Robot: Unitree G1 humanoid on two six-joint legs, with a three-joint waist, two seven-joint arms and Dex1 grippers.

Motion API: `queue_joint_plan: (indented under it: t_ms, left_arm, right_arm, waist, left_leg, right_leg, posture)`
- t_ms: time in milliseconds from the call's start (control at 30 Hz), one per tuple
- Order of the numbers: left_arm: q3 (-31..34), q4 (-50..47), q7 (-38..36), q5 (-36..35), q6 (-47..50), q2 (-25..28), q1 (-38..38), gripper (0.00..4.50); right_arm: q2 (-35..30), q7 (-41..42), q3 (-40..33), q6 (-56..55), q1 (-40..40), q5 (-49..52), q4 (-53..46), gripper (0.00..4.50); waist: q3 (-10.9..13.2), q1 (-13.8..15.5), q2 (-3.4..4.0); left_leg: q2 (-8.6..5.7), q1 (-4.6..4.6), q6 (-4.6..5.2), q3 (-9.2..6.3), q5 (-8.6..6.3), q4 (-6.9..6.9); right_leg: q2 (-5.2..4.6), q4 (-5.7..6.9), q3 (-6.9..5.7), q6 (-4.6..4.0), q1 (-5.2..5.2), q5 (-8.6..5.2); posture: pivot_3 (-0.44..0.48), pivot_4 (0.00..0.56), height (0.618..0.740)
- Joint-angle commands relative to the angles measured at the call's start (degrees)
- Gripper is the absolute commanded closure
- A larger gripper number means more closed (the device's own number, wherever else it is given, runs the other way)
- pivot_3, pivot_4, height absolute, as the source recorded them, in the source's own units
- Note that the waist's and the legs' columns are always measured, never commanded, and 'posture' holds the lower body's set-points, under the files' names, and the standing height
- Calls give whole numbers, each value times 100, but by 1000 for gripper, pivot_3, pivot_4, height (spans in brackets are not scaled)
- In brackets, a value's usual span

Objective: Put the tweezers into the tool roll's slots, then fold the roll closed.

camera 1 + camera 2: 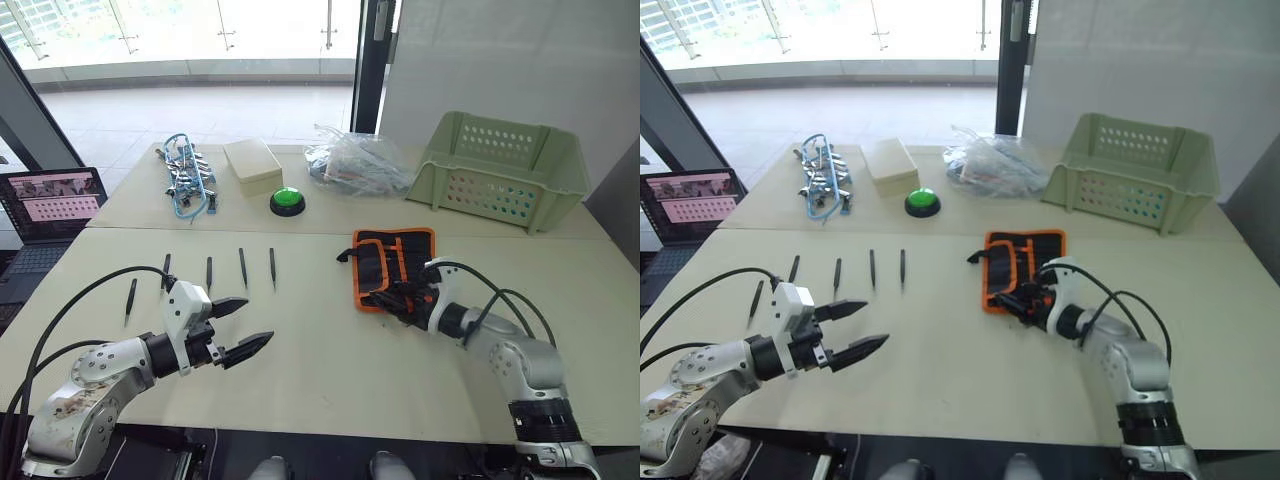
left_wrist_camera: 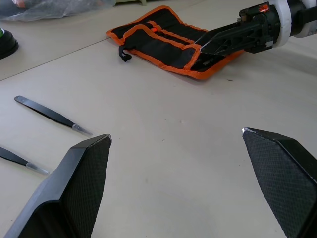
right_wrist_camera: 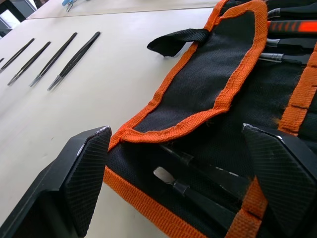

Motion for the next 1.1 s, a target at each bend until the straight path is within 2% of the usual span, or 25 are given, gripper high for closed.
queue_joint_plan:
  t_ms: [33,133,167,533,567,1067,1100]
  left_arm:
    - [80,-243,44,2,-111,10,2,20]
    - [92,-301,106,-56,-43,-9,-7,20]
    - [99,-316,129,-84,-12,-16,-8,0]
    - [116,-398,257,-157,57,-14,-25,0]
    - [107,-397,260,-155,51,-18,-24,0]
    - [36,-301,174,-75,-77,-36,-18,0]
    - [21,-289,151,-58,-91,-25,-9,0]
  right_arm:
    - [15,64,-54,2,-99,16,-28,0]
    - [182,41,-14,56,-184,90,13,0]
    - [229,22,-9,81,-205,97,12,570]
    - [704,-517,-122,4,-447,-131,385,4315]
    - [710,-542,-149,2,-466,-127,406,4474]
    - [731,-424,-155,468,-447,234,-46,4474]
    - [661,-320,-56,606,-373,303,-254,4220]
  waist:
    - [0,0,0]
    - [0,-10,0]
    - [0,-20,0]
    - [0,-13,0]
    - [0,-15,0]
    - [0,-24,0]
    - [0,-24,0]
  left_leg:
    - [0,0,0,0,0,0]
    - [1,0,0,0,0,0]
    - [4,0,0,0,0,0]
    - [6,-1,0,0,0,-1]
    - [6,-1,0,0,0,-2]
    - [9,0,0,0,0,-2]
    - [9,-1,0,0,0,-3]
  right_leg:
    - [0,0,0,0,0,0]
    - [1,-1,1,0,0,0]
    - [4,0,1,0,0,0]
    - [11,0,8,-2,-4,1]
    - [10,0,10,-2,-4,1]
    - [16,0,15,-3,-5,2]
    - [17,0,15,-2,-6,2]
  posture:
    - [0,150,740]
    - [0,150,740]
    - [0,150,740]
    - [0,150,740]
    - [0,150,740]
    - [0,150,740]
    - [0,150,740]
